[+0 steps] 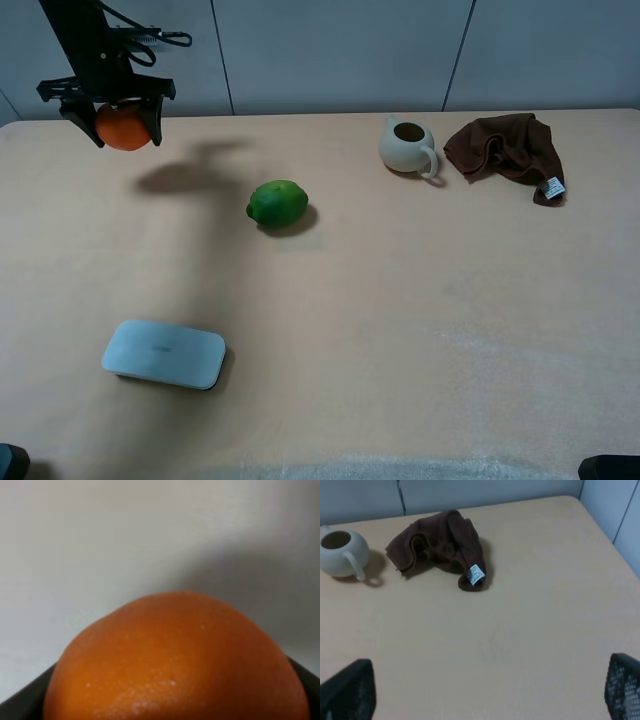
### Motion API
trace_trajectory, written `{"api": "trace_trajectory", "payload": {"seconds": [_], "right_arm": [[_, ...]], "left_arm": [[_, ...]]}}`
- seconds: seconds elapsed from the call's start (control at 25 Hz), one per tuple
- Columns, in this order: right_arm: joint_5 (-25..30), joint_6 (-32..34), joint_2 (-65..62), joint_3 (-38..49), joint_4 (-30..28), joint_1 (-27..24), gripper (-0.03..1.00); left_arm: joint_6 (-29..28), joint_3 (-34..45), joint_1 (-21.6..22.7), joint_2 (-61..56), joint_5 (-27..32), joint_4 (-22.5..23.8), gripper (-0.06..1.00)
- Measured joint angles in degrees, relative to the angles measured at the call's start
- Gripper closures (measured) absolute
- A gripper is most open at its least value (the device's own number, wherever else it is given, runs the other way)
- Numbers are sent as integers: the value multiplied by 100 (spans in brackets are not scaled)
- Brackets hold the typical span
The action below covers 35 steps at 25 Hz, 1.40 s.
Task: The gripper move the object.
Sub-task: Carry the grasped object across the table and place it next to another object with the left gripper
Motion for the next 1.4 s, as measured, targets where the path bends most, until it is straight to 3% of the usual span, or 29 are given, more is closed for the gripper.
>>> {"api": "trace_trajectory", "payload": {"seconds": [0.84, 1.4], "right_arm": [[-6, 0, 0, 0, 16, 0, 27], [-1, 0, 0, 0, 16, 0, 27]], "left_arm": [[-263, -1199, -1262, -13, 307, -2, 20], [-453, -1283, -2129, -13, 307, -44, 20]]}}
